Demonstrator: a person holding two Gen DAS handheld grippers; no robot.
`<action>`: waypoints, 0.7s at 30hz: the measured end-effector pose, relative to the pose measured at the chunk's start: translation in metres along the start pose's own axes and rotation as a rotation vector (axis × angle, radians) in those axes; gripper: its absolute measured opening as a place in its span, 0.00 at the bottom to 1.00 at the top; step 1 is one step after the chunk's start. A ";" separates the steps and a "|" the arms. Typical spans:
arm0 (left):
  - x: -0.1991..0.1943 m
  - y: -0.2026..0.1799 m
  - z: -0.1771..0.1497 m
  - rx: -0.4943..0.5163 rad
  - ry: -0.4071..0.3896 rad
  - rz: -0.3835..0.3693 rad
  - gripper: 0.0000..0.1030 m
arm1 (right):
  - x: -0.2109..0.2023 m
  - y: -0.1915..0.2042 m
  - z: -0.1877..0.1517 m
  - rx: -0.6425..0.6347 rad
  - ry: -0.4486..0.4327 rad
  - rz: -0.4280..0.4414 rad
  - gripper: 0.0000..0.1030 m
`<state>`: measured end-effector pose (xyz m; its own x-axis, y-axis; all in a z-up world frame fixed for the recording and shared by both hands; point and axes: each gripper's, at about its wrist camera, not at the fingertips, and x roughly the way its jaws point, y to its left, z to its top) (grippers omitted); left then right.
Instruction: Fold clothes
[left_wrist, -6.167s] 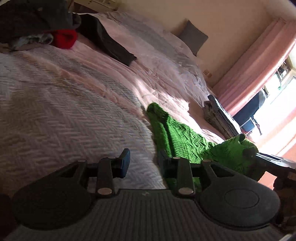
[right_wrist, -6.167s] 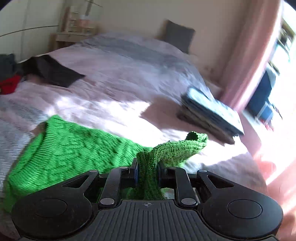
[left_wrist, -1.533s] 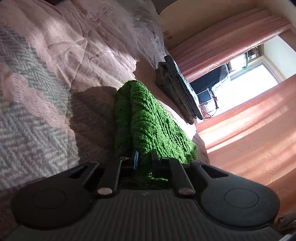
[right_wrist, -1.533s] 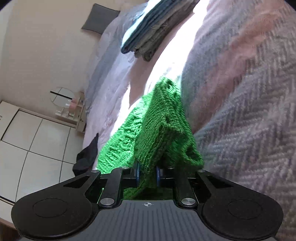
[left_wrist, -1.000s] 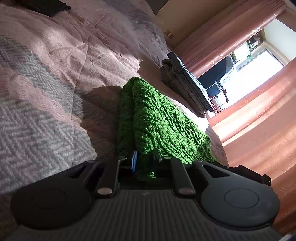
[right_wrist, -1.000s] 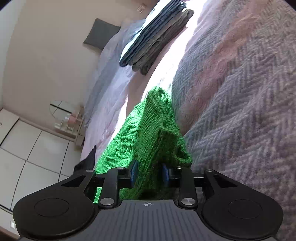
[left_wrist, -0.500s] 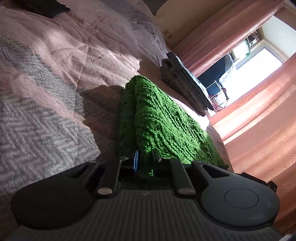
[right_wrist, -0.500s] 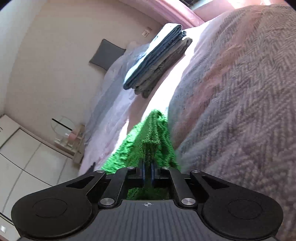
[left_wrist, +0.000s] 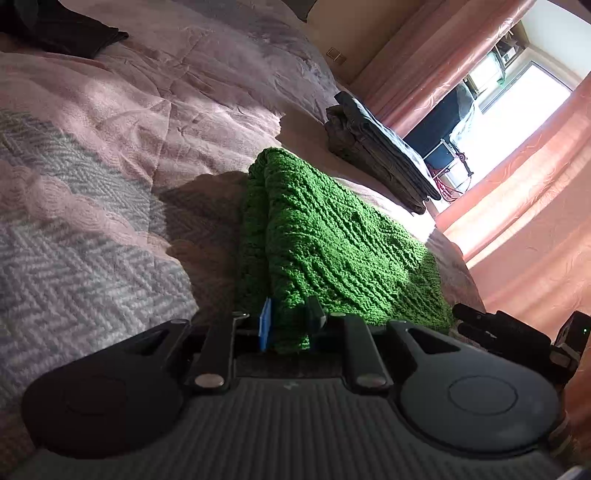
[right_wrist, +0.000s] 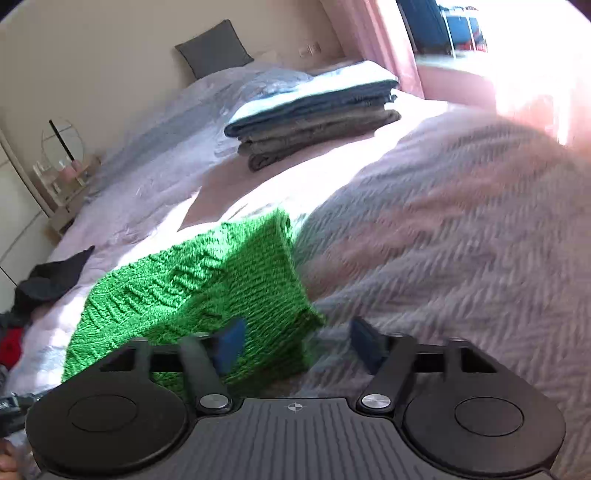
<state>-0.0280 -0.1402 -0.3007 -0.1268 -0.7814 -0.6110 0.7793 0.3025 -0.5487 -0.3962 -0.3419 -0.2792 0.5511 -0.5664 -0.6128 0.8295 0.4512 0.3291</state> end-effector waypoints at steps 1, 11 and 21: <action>-0.003 -0.002 0.005 0.012 -0.004 0.025 0.37 | -0.004 0.004 0.005 -0.032 -0.029 -0.009 0.72; 0.003 -0.026 0.025 0.124 0.012 0.181 0.38 | 0.018 0.024 0.014 -0.085 -0.005 0.017 0.72; 0.010 -0.038 0.039 0.154 0.002 0.178 0.38 | 0.017 0.014 0.016 -0.058 0.002 0.009 0.72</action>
<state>-0.0345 -0.1810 -0.2640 0.0199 -0.7219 -0.6917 0.8738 0.3487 -0.3388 -0.3740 -0.3567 -0.2738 0.5583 -0.5608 -0.6114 0.8179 0.4955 0.2924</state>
